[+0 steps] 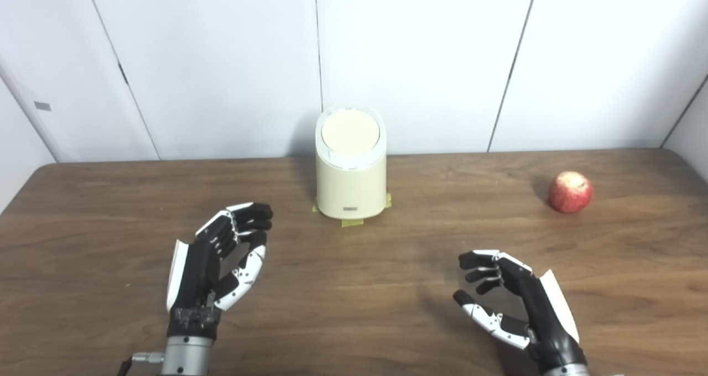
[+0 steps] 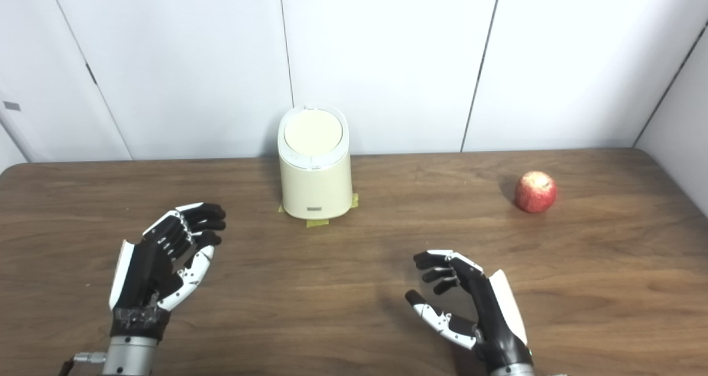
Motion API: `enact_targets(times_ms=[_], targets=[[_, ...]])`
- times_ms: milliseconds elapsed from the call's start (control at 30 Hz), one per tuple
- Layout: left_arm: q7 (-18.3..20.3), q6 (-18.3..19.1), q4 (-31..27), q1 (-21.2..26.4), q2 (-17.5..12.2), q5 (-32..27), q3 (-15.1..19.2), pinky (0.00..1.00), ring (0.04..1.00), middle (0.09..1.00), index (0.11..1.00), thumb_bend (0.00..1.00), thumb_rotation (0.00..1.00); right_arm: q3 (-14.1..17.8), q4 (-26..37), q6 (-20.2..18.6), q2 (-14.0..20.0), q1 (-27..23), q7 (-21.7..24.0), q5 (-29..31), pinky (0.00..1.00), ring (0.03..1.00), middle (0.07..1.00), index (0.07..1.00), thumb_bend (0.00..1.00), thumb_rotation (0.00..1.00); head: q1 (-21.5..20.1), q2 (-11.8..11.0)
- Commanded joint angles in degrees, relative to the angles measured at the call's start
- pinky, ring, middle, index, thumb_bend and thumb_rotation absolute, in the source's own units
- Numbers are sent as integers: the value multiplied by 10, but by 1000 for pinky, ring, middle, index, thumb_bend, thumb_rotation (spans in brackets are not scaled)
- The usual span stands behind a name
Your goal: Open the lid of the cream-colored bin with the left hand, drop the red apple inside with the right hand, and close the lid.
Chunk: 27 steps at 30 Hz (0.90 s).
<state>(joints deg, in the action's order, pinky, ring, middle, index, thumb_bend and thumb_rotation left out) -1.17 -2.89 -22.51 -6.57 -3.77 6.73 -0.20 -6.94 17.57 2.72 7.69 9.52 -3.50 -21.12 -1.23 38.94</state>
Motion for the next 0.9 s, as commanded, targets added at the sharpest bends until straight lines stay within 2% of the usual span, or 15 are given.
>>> enact_targets(times_ms=[0, 300, 433, 600, 767, 867], targets=[[1, -15, -26, -96, 9, -1, -7, 587, 667, 687, 667, 217, 64, 3, 23, 15, -19, -24, -8, 1, 498, 607, 658, 642, 239, 224, -1, 0], [1, -16, -24, -96, 7, 1, -7, 585, 665, 687, 667, 218, 94, 3, 20, 17, -19, -25, -10, -1, 498, 604, 653, 639, 240, 233, 0, 1], [2, -18, -15, -92, 4, -7, -2, 587, 667, 688, 667, 214, 85, 0, 11, 18, -23, -28, -11, -2, 502, 608, 657, 642, 242, 240, -6, -6], [2, -2, -7, -73, -3, -3, 7, 598, 682, 703, 681, 221, 112, -3, -6, 21, -23, -38, -19, -15, 501, 608, 656, 642, 238, 227, -1, -11], [13, 74, -35, -34, -15, 14, 18, 644, 747, 772, 756, 350, 359, -5, -22, 28, -23, -45, -24, -7, 496, 606, 661, 643, 252, 270, -3, -18], [24, 99, -37, 8, -31, 28, 22, 688, 792, 807, 808, 437, 538, -5, -33, 35, -22, -49, -28, -9, 488, 599, 653, 641, 252, 264, 0, -23]])
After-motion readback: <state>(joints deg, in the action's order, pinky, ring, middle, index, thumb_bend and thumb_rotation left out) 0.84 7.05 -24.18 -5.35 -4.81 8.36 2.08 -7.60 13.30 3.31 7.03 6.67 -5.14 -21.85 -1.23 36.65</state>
